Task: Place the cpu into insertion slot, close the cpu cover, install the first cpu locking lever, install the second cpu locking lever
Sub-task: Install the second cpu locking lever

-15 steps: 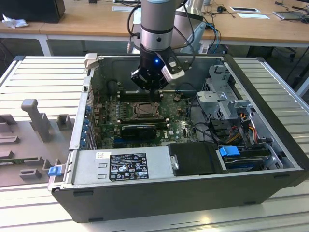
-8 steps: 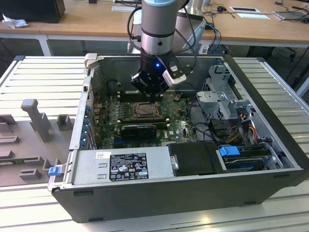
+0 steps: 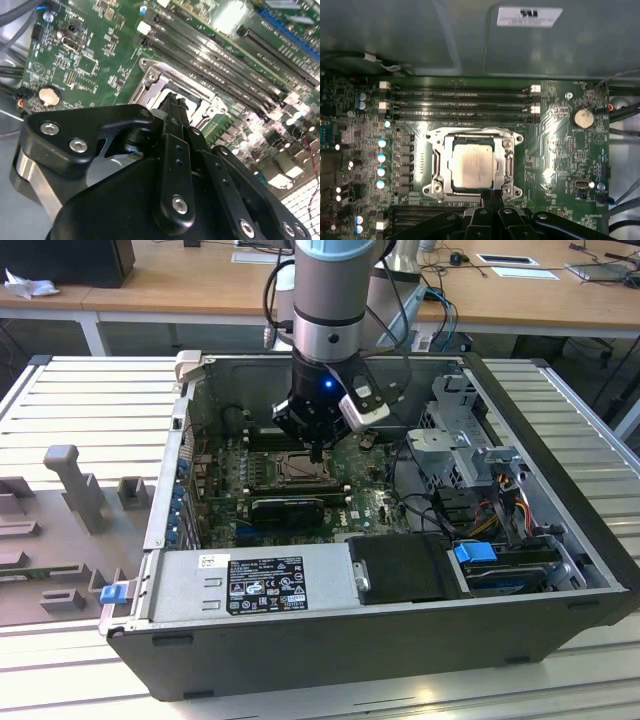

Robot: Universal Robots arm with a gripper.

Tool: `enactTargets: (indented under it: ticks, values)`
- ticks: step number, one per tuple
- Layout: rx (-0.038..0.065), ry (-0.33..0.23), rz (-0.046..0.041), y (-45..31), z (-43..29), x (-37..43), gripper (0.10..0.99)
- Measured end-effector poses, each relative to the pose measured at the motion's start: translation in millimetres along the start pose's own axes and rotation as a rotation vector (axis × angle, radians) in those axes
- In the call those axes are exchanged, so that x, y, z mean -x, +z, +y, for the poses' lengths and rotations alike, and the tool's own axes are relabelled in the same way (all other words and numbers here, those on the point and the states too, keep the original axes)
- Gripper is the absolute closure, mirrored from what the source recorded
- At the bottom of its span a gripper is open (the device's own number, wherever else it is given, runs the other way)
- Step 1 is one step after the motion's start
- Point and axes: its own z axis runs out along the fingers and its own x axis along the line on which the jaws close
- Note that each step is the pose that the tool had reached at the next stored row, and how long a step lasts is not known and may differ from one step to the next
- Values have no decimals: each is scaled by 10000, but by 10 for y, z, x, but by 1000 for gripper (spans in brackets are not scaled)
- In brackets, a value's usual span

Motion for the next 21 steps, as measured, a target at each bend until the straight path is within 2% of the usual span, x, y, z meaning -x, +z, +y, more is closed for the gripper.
enactTargets:
  ticks: [2,8,11,13,16,21]
  values:
    - [56,-1,-2,11,-69,-1,980]
    - [149,2,34,25,-142,-3,980]
    - [189,5,74,37,-200,-4,980]
    - [264,5,79,43,-276,-5,980]
    - [308,3,78,45,-316,-6,980]
    - [639,2,79,55,-358,-16,980]
